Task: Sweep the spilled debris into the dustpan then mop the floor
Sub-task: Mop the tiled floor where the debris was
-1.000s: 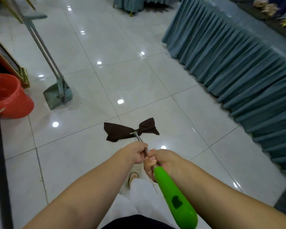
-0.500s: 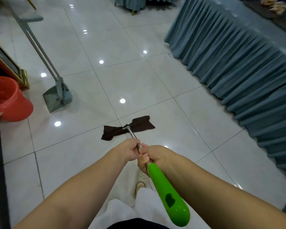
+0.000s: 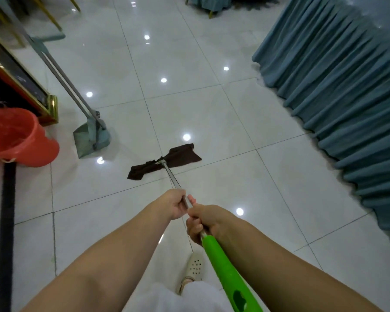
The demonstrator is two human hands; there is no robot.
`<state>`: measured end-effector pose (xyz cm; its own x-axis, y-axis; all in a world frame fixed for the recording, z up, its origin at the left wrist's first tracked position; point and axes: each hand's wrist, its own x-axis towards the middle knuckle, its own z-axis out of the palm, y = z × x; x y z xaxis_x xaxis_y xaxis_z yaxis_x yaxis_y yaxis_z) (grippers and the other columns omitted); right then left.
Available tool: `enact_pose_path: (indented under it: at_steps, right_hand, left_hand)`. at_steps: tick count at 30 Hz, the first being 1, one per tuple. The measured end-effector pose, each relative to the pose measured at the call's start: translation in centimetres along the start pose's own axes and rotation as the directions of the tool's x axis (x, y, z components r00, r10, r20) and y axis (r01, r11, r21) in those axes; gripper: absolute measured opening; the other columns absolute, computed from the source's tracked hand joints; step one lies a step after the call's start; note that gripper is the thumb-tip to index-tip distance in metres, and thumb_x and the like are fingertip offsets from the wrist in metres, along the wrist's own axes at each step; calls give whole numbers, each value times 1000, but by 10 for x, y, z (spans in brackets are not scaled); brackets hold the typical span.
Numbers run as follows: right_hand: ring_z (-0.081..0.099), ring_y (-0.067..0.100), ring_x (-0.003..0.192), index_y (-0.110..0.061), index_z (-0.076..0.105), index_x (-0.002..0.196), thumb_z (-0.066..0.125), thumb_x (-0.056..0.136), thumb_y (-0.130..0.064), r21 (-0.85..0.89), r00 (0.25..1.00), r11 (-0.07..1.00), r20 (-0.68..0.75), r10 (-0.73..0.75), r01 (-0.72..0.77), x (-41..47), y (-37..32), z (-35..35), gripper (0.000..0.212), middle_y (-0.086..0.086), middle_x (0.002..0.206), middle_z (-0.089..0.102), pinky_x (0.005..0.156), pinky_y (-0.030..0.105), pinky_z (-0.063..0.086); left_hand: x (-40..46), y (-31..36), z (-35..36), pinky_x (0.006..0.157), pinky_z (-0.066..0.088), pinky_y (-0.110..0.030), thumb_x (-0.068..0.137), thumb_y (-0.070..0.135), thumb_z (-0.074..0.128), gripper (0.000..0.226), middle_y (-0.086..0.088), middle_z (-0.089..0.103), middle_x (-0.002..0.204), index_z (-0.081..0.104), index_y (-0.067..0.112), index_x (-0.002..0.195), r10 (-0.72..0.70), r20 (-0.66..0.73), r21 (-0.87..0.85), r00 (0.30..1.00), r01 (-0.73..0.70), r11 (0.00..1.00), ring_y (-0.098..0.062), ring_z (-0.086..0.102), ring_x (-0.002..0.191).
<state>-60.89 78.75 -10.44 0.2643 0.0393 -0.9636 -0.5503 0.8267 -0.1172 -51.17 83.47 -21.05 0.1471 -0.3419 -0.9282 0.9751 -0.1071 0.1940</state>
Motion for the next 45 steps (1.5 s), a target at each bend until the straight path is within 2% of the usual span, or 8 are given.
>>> enact_pose_path:
  at_steps: [3, 10, 14, 20, 27, 34, 37, 45]
  right_hand:
    - [30, 7, 26, -32, 61, 103, 44, 96, -6, -68, 1000, 998, -1, -8, 8, 11, -39, 6, 32, 0, 39, 36, 27, 10, 28]
    - [30, 6, 24, -26, 57, 85, 39, 98, -7, -217, 1000, 976, 7, 10, -8, 40, -127, 49, 29, 1, 41, 36, 27, 8, 26]
    - [30, 6, 24, -34, 58, 96, 37, 98, -8, -353, 1000, 936, -23, 0, -8, 52, -184, 84, 34, 1, 43, 37, 27, 9, 26]
    - [31, 7, 23, -22, 51, 88, 38, 99, -9, -563, 997, 824, -79, 19, -61, 59, -271, 144, 21, 1, 54, 35, 27, 9, 27]
    - [30, 7, 22, -27, 53, 82, 37, 98, -8, -647, 996, 760, -88, -3, -55, 71, -358, 223, 30, 1, 53, 34, 27, 8, 27]
    - [32, 8, 21, -16, 51, 95, 38, 100, -14, -870, 990, 480, -139, -25, -110, 81, -426, 258, 14, 2, 34, 38, 29, 8, 30]
    - [33, 9, 23, -39, 48, 119, 35, 99, -11, -911, 993, 405, -106, -53, -76, 87, -457, 262, 37, 1, 33, 38, 31, 9, 31]
    - [34, 10, 23, -41, 50, 103, 39, 98, -15, -984, 996, 168, -73, -58, -63, 89, -534, 251, 29, 1, 35, 40, 32, 9, 33]
  left_hand:
    - [18, 28, 18, 37, 48, -21, 101, 13, 38, 10, -12, 48, 70, 41, 7, 109, 15, -18, -46, 1000, -16, 999, -16, 46, 54]
    - [47, 113, 42, 36, 47, -21, 101, 12, 38, 19, -11, 46, 66, 43, 2, 85, 52, -29, -199, 998, -57, 978, -18, 45, 53]
    - [64, 171, 51, 38, 48, -21, 100, 12, 38, 18, -10, 47, 70, 43, 4, 85, 49, -5, -263, 999, -49, 964, -17, 47, 57]
    - [71, 261, 65, 48, 51, -28, 103, 13, 30, 22, -13, 50, 76, 42, -1, 90, 68, 79, -313, 995, -40, 949, -21, 52, 66]
    - [85, 364, 73, 39, 52, -24, 101, 5, 29, 16, -17, 52, 81, 41, 0, 92, 96, 99, -466, 990, -39, 884, -21, 55, 68]
    - [108, 416, 89, 36, 50, -23, 103, 7, 26, 17, -19, 53, 84, 36, 2, 116, 185, 134, -593, 974, -70, 802, -21, 55, 69]
    - [118, 431, 104, 36, 48, -21, 103, 9, 27, 19, -16, 51, 77, 40, -4, 108, 216, 132, -659, 967, -77, 748, -20, 54, 61]
    - [135, 448, 165, 40, 53, -24, 102, 11, 35, 26, -19, 61, 62, 49, -6, 87, 279, 3, -829, 960, -154, 537, -23, 62, 47]
